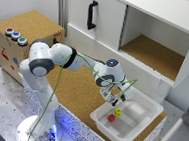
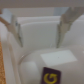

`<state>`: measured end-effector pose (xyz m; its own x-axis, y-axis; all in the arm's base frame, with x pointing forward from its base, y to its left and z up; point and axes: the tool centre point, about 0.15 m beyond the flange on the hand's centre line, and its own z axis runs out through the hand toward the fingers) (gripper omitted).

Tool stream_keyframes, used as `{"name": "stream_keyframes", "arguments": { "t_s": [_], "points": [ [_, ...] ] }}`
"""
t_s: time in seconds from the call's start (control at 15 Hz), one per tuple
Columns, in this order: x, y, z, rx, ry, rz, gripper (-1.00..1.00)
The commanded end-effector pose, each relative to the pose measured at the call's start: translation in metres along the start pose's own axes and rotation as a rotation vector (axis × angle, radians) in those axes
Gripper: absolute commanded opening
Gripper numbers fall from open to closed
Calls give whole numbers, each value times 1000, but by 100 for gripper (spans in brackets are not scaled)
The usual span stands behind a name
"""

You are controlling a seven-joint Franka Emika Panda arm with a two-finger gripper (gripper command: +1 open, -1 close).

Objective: Go towards the white box and store the purple object

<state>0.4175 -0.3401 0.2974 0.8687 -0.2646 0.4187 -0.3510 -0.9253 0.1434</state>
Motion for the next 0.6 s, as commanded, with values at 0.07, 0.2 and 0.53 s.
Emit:
{"name": "stream_keyframes", "arguments": {
  "t_s": [0.07,0.2,0.53],
  "points": [
    [-12,-28,-69,26,50,-16,100],
    [-21,-49,-96,94,52,-46,100],
    [-28,-75,-127,165,33,-86,100]
  ]
}}
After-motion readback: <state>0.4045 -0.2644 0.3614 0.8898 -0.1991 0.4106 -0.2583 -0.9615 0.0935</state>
